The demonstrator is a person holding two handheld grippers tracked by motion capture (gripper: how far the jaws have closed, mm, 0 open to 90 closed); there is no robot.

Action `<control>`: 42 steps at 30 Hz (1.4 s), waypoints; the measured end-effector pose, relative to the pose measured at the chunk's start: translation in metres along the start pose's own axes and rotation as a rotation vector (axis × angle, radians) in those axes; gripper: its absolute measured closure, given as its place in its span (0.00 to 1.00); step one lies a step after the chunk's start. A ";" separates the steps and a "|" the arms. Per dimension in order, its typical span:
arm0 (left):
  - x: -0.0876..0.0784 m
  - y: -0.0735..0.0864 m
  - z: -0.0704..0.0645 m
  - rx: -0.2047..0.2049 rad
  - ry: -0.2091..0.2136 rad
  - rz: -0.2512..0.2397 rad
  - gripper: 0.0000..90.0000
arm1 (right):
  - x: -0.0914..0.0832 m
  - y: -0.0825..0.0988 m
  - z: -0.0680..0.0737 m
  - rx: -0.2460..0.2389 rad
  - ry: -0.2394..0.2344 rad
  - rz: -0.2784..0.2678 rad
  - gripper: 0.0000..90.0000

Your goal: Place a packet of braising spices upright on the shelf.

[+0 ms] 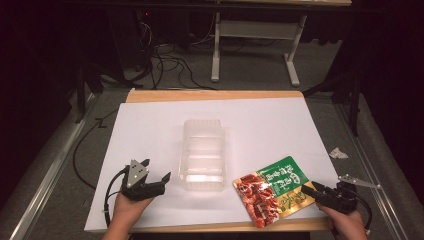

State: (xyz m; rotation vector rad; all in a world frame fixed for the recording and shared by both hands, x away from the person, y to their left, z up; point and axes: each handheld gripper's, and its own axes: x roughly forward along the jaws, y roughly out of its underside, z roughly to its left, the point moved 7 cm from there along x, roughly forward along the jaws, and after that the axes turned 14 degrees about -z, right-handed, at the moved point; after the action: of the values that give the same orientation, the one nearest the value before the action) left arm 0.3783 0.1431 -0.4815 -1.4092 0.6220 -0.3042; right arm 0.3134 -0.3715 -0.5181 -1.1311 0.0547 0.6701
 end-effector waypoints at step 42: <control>0.002 0.004 -0.005 0.020 0.029 0.026 0.17 | 0.011 -0.001 0.042 -0.133 -0.073 0.020 1.00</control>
State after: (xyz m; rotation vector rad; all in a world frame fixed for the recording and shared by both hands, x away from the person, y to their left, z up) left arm 0.3766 0.1382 -0.4857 -1.3785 0.6588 -0.3105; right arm 0.3106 -0.3310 -0.5024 -1.2339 -0.0410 0.7411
